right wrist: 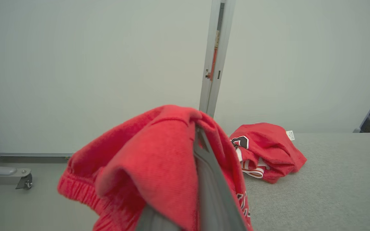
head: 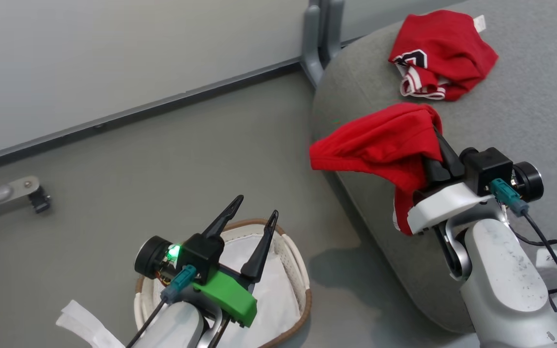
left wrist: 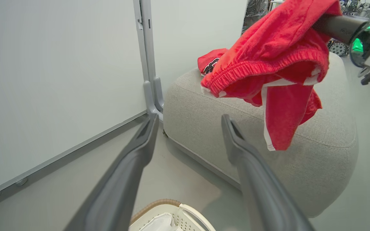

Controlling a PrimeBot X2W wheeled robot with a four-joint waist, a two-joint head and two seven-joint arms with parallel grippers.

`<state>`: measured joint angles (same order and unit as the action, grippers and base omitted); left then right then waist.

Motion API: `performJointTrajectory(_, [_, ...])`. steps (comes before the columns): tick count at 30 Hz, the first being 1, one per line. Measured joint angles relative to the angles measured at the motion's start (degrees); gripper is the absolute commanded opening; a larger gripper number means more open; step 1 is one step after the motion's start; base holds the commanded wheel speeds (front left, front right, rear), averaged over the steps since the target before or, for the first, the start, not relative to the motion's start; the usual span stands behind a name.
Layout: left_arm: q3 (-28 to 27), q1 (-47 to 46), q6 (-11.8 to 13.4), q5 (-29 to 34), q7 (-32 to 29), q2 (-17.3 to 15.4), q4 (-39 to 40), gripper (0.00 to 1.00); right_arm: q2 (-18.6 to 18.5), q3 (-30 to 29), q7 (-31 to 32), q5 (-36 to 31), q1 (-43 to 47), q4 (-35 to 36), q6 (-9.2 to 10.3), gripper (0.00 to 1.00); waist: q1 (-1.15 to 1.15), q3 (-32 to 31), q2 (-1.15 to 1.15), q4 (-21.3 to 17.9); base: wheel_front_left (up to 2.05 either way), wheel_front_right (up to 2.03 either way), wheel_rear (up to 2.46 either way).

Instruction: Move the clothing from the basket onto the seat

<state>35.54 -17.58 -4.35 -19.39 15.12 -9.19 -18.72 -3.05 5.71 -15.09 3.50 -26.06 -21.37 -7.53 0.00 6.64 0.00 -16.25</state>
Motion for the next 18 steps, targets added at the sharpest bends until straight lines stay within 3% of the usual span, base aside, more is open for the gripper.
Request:
performJointTrajectory(11, [0.5, -1.6, -1.1, 1.8, 0.0, -0.2, -1.2, 1.0, 0.1, -1.3, 0.0, 0.5, 1.5, 1.1, 0.0, 0.0, 0.0, 3.8, 0.0, -9.2, 0.0, 0.0, 0.0])
performJointTrajectory(18, [1.5, -2.1, -1.6, 2.2, 0.0, 0.3, -1.9, 1.0, 0.2, -2.9, 0.0, 0.5, 3.2, 1.2, 0.0, 0.0, 0.0, 5.8, 0.0, -10.5, 0.0, 0.0, 0.0])
